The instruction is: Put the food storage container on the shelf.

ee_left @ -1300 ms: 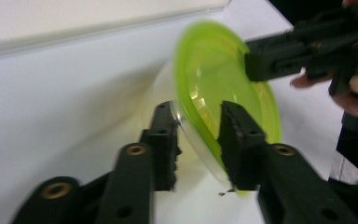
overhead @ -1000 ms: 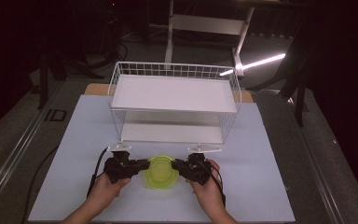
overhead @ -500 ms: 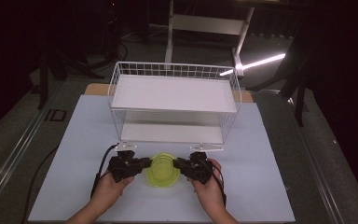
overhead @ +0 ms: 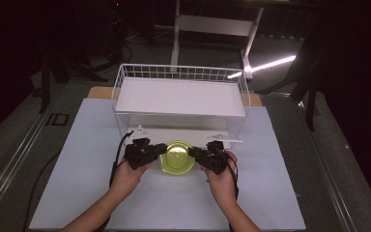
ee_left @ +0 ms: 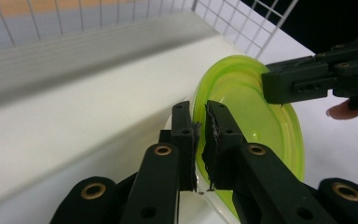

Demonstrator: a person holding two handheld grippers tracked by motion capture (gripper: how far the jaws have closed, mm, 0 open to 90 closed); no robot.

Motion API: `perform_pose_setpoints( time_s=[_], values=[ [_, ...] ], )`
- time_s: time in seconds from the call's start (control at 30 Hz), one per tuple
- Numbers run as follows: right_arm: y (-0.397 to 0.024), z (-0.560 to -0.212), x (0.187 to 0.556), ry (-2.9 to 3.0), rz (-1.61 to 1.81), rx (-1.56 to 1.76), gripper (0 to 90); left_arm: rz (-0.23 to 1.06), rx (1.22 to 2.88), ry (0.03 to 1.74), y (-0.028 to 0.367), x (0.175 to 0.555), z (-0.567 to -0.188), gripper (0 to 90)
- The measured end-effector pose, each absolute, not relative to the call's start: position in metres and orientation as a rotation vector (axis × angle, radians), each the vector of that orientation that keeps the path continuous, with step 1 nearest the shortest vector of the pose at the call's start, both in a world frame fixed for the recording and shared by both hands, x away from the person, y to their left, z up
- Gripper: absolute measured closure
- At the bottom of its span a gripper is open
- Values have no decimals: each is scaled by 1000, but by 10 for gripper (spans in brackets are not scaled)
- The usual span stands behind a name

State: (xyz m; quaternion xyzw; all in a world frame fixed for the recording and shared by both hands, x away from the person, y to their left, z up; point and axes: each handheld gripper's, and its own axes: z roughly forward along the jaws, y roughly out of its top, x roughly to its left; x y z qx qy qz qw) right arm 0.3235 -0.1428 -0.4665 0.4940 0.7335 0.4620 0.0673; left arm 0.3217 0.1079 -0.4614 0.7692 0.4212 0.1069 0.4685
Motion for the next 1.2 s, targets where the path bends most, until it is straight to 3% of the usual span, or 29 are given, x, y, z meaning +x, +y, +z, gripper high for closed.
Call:
perform_pose_setpoints(
  time_s=[1.2],
  values=[
    [-140, -490, 369, 2009, 1361, 1530, 782, 435, 1800, 1013, 93, 374, -498, 817]
  ],
)
